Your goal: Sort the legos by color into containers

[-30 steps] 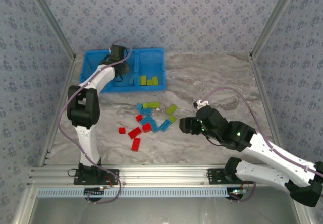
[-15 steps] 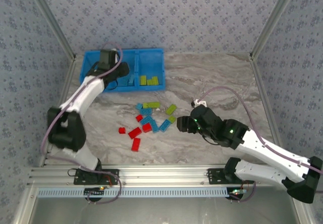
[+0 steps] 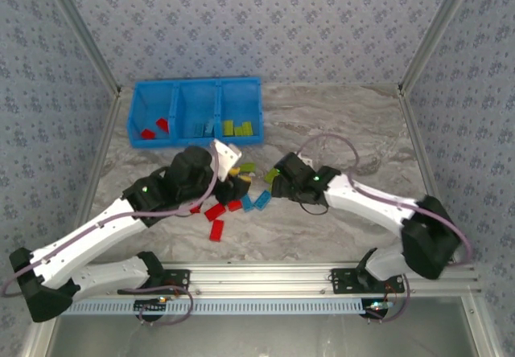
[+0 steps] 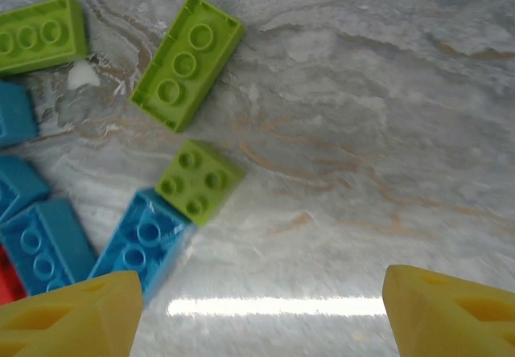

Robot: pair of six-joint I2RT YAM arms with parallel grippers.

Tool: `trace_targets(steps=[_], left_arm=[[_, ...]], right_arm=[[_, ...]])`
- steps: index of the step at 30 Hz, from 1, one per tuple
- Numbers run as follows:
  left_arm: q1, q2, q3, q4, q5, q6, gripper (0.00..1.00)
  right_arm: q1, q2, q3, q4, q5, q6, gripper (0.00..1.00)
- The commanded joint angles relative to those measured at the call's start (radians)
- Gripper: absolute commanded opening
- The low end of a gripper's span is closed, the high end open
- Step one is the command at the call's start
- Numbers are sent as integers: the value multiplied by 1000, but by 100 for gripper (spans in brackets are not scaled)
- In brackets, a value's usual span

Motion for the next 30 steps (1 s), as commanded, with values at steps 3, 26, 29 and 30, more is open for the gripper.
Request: trace_targets(steps=[3, 26, 29, 30], left_arm=[[-88, -44, 20, -221, 5, 113, 60], [-118, -200, -35, -327, -248, 31, 99], [-117, -246, -52, -328, -285, 56, 99], [-117, -259, -62, -320, -304, 58, 99]], right_arm=[[-26, 181, 168, 18, 39, 36, 83], [-101, 417, 338, -22, 72, 14, 29], [-106, 327, 352, -39, 105, -51, 25], [-102, 302, 359, -34, 109, -82, 25]])
